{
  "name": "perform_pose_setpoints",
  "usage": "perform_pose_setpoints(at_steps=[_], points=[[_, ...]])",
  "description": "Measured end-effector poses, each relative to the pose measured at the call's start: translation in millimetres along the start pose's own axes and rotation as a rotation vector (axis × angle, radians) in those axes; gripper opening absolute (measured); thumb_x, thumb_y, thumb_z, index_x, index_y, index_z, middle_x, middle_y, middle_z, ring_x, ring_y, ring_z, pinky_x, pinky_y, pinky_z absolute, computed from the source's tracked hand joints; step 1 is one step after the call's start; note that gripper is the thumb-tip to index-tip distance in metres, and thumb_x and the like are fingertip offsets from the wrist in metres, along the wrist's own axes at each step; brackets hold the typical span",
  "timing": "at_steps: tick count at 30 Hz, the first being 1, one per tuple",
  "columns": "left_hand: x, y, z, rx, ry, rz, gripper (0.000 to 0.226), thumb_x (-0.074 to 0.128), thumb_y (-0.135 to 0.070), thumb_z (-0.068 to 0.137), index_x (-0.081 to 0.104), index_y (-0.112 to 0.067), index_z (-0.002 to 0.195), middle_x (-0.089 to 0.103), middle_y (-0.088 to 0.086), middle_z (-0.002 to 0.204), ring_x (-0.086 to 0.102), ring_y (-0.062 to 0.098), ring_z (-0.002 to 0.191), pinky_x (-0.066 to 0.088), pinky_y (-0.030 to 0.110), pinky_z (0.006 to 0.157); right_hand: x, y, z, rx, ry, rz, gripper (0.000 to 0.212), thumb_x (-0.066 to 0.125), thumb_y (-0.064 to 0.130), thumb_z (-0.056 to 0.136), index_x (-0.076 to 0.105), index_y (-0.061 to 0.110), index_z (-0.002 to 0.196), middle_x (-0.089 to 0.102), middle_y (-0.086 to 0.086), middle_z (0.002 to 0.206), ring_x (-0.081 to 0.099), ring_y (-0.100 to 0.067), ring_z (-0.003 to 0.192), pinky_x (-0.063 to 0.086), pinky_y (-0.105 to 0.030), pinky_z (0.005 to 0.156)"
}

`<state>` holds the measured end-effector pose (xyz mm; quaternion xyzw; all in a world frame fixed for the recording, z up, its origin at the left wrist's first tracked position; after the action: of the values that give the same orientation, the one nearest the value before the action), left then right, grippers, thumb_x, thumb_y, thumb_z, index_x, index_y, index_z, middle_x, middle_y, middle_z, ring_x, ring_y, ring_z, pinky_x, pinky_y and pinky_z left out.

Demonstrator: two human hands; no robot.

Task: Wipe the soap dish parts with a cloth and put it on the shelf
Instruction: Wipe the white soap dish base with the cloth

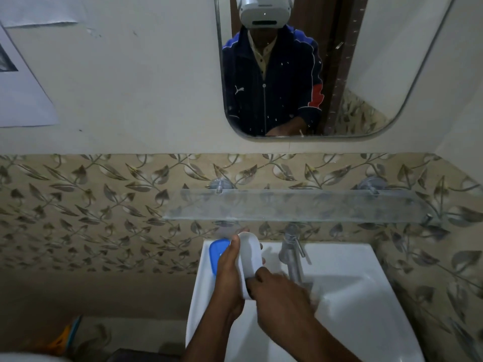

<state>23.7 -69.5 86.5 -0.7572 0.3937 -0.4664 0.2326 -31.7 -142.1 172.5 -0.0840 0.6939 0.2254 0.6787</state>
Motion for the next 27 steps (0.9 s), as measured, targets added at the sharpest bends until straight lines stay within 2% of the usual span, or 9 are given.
perform_pose_setpoints(at_steps=[2, 5, 7, 11, 14, 17, 20, 23, 27], points=[[-3.7, 0.4, -3.6, 0.034, -0.013, 0.031, 0.063, 0.068, -0.061, 0.061, 0.073, -0.018, 0.107, 0.079, 0.01, 0.087, 0.074, 0.028, 0.079, 0.057, 0.041, 0.079, 10.3, -13.4, 0.0, 0.149, 0.106, 0.425, 0.02, 0.05, 0.011, 0.087, 0.067, 0.018, 0.093, 0.067, -0.004, 0.099, 0.066, -0.022, 0.091, 0.045, -0.028, 0.072], [-1.5, 3.4, -11.7, 0.007, -0.001, 0.016, 0.083, 0.076, -0.066, 0.059, 0.068, -0.014, 0.124, 0.07, 0.017, 0.12, 0.066, 0.034, 0.109, 0.046, 0.055, 0.106, 17.8, -21.9, -2.6, 0.376, 0.153, 1.246, 0.029, 0.055, 0.006, 0.092, 0.078, 0.017, 0.079, 0.078, 0.001, 0.082, 0.071, -0.01, 0.077, 0.053, -0.02, 0.072], [2.1, 1.5, -11.1, -0.003, 0.007, -0.022, 0.078, 0.069, -0.057, 0.067, 0.064, -0.009, 0.128, 0.067, 0.024, 0.122, 0.062, 0.04, 0.109, 0.043, 0.056, 0.108, 14.2, -25.3, -1.6, 0.365, 0.065, 1.378, 0.037, 0.056, 0.003, 0.094, 0.081, 0.024, 0.077, 0.079, 0.002, 0.082, 0.073, -0.009, 0.079, 0.054, -0.019, 0.072], [0.8, 0.4, -7.6, -0.031, 0.04, 0.012, 0.083, 0.072, -0.065, 0.06, 0.068, -0.013, 0.125, 0.07, 0.025, 0.115, 0.066, 0.037, 0.098, 0.056, 0.045, 0.087, -0.7, -16.8, -1.7, -0.046, 0.063, 0.791, 0.023, 0.053, 0.011, 0.093, 0.075, 0.014, 0.094, 0.074, -0.002, 0.094, 0.069, -0.013, 0.091, 0.054, -0.03, 0.084], [-2.1, 3.0, -7.4, -0.001, 0.024, 0.035, 0.093, 0.074, -0.068, 0.051, 0.07, -0.008, 0.122, 0.07, 0.025, 0.11, 0.066, 0.037, 0.091, 0.054, 0.046, 0.088, 2.3, -19.4, -2.7, -0.069, 0.117, 0.301, 0.021, 0.05, 0.018, 0.085, 0.071, 0.02, 0.086, 0.068, 0.0, 0.085, 0.067, -0.016, 0.083, 0.05, -0.028, 0.07], [2.4, 1.2, -9.1, -0.004, 0.058, -0.017, 0.073, 0.071, -0.067, 0.06, 0.077, -0.013, 0.11, 0.072, 0.022, 0.108, 0.067, 0.035, 0.092, 0.05, 0.05, 0.096, -3.4, -14.6, -3.7, 0.071, 0.046, 0.705, 0.024, 0.056, 0.014, 0.087, 0.074, 0.025, 0.075, 0.072, 0.009, 0.075, 0.069, -0.005, 0.077, 0.05, -0.018, 0.069], [9.6, 5.7, -11.5, -0.007, 0.133, -0.029, 0.046, 0.07, -0.058, 0.074, 0.079, -0.017, 0.093, 0.074, 0.014, 0.096, 0.07, 0.025, 0.088, 0.051, 0.042, 0.093, -3.9, -31.0, 5.0, 0.275, -0.208, 1.158, 0.023, 0.064, 0.008, 0.088, 0.081, 0.023, 0.089, 0.079, 0.007, 0.089, 0.074, -0.008, 0.088, 0.059, -0.033, 0.088], [16.3, 8.8, -18.9, 0.042, 0.164, 0.075, 0.042, 0.062, -0.058, 0.087, 0.066, -0.022, 0.108, 0.069, 0.0, 0.106, 0.066, 0.012, 0.098, 0.052, 0.027, 0.094, -32.1, -37.4, 7.1, 0.193, -0.661, 0.792, 0.018, 0.066, 0.013, 0.09, 0.078, 0.017, 0.103, 0.077, 0.006, 0.101, 0.071, -0.003, 0.095, 0.056, -0.024, 0.091], [5.3, -2.8, -16.4, 0.17, 0.038, 0.091, 0.078, 0.071, -0.067, 0.07, 0.066, -0.014, 0.127, 0.07, 0.018, 0.123, 0.065, 0.034, 0.117, 0.044, 0.053, 0.109, -32.6, -21.1, 15.5, 0.126, -0.53, 0.232, 0.021, 0.054, 0.029, 0.096, 0.073, 0.021, 0.099, 0.072, 0.007, 0.092, 0.069, -0.006, 0.083, 0.048, -0.012, 0.076]])
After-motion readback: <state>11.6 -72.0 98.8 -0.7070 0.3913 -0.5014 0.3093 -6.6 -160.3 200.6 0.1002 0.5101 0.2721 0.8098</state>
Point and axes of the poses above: each hand's wrist, its own z-axis towards the middle knuckle, its own x-axis out of the palm, y = z × x, the point moved 8 cm from there along z, towards the middle knuckle
